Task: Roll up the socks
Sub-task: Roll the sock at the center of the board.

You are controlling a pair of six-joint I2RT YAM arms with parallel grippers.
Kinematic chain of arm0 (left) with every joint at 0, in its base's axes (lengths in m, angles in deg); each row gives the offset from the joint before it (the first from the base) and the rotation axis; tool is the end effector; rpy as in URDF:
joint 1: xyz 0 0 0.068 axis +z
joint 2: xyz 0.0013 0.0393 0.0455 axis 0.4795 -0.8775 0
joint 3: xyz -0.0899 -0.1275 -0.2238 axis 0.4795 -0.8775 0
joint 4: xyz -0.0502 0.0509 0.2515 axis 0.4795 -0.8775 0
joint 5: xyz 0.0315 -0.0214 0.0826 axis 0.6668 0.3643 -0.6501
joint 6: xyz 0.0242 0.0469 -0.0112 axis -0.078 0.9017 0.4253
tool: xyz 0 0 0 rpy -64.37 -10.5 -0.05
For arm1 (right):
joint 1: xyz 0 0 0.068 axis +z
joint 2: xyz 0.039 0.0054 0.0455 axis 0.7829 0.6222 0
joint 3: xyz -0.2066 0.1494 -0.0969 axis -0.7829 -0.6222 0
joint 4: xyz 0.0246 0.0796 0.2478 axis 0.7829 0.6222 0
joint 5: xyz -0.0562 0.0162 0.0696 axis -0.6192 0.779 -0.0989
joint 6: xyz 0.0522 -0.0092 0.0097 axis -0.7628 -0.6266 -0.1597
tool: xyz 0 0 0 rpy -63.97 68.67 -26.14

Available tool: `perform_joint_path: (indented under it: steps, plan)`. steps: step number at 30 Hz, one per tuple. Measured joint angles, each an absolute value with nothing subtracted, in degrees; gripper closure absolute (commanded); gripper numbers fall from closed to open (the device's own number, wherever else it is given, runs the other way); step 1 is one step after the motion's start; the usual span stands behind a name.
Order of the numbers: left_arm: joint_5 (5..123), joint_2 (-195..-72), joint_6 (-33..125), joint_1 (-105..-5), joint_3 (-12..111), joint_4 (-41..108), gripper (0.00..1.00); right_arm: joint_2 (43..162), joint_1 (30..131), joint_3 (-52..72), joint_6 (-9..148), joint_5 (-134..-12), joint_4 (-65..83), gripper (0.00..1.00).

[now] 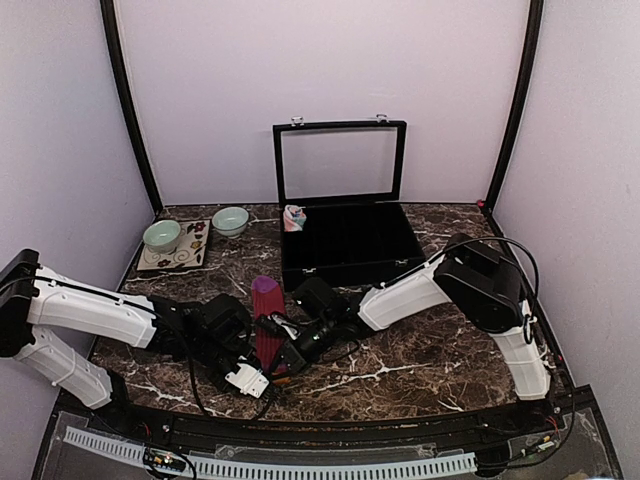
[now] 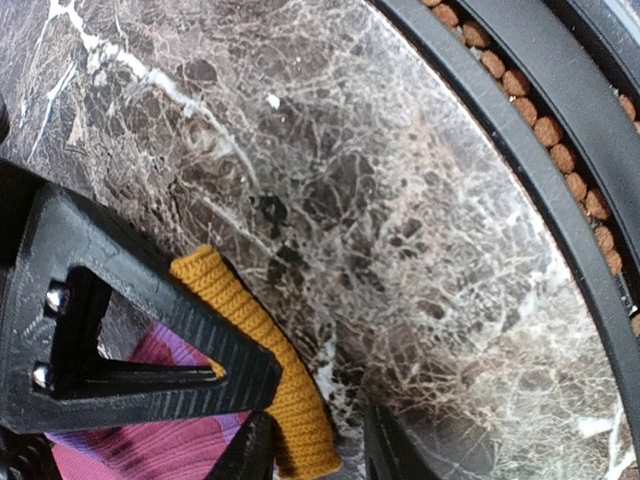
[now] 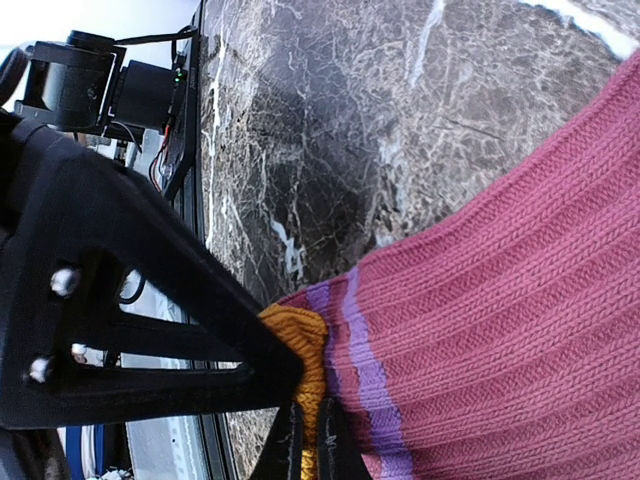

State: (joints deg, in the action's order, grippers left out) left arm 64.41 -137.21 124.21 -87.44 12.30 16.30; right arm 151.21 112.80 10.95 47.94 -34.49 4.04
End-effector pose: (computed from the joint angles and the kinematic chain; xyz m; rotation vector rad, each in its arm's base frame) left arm 0.1221 -0.2116 0.1512 2.3278 1.1404 -0.1418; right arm 0.1929 0.4055 0.0822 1.1600 -2.4247 -1.5105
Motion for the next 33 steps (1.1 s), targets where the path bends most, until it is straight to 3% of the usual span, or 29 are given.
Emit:
perform_joint_path:
  steps: [7, 11, 16, 33]
  plan:
    - [63.6, -137.6, 125.5, -87.4, 10.8, 19.6, 0.77, 151.1, 112.8, 9.9, 47.2, -34.4, 1.8, 1.0]
    - [62.3, -137.9, 125.7, -87.5, 10.6, 21.3, 0.65, 151.3, 112.7, 9.6, 46.2, -34.0, 0.8, 1.0]
    - [60.9, -138.0, 126.2, -87.7, 10.6, 22.7, 0.67, 151.4, 112.6, 9.3, 44.8, -34.1, -0.2, 1.0]
    - [55.6, -136.3, 124.0, -91.0, 6.7, 27.0, 1.0, 151.1, 112.6, 8.2, 42.8, -35.4, -2.7, 1.0]
